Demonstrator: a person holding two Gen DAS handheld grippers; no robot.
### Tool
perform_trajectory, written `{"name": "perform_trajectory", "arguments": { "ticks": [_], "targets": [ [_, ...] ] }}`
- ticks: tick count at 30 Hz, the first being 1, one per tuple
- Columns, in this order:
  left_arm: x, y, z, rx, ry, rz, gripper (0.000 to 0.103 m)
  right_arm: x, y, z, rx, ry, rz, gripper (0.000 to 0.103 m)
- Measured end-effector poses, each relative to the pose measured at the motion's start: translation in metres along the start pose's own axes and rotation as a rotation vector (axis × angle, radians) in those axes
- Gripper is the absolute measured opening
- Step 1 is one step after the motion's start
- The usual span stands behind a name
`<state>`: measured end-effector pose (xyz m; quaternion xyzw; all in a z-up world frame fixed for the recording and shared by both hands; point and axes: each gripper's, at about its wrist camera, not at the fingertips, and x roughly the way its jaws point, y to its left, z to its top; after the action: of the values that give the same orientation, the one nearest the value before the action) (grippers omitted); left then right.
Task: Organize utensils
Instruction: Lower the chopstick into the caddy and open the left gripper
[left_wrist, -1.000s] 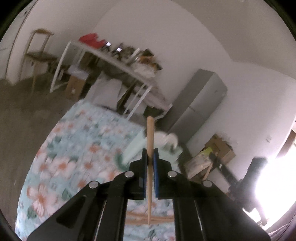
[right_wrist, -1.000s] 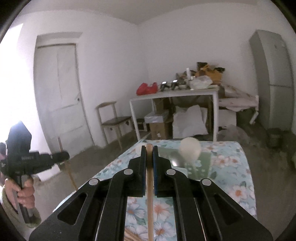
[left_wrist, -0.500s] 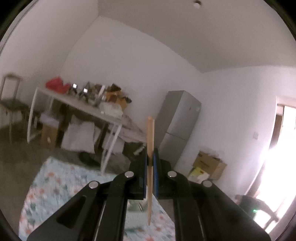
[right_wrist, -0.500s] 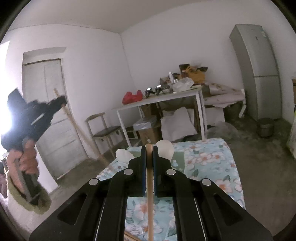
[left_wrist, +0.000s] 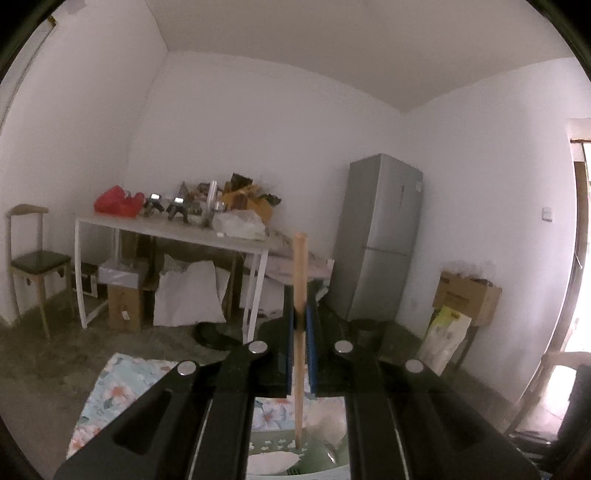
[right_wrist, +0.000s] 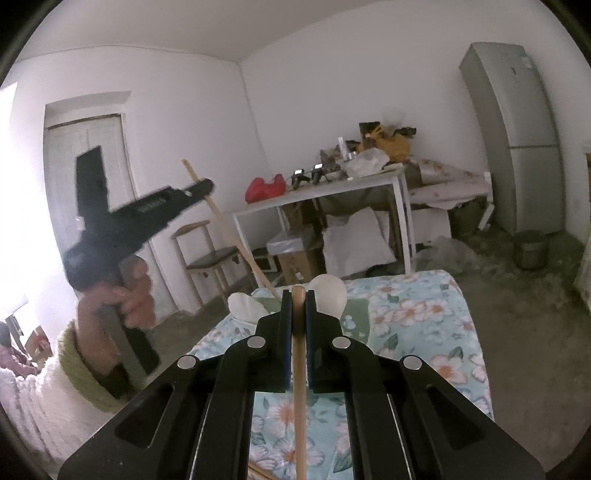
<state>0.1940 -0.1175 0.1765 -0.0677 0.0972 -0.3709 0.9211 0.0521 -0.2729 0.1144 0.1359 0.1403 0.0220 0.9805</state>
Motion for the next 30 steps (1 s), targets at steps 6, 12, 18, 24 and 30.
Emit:
{"name": "perform_trajectory", "arguments": {
  "ticks": [6,12,18,24,30],
  "targets": [
    [0.027,-0.001,-0.018,0.000,0.069,0.007,0.006,0.001,-0.002,0.002,0.008,0.006,0.004,0.005],
    [0.034,0.008,-0.026,-0.044,0.114,0.001,0.036,0.000,-0.002,0.002,0.006,0.006,0.005,0.005],
    [0.021,0.013,-0.022,-0.075,0.095,0.015,0.052,-0.002,-0.003,0.005,0.014,-0.001,0.012,0.005],
    [-0.017,0.022,-0.025,-0.089,0.067,0.039,0.070,-0.002,-0.001,0.023,0.019,-0.031,0.057,0.005],
    [-0.052,0.037,-0.054,-0.101,0.162,0.057,0.081,0.006,0.008,0.060,0.022,-0.093,0.168,0.005]
  ]
}}
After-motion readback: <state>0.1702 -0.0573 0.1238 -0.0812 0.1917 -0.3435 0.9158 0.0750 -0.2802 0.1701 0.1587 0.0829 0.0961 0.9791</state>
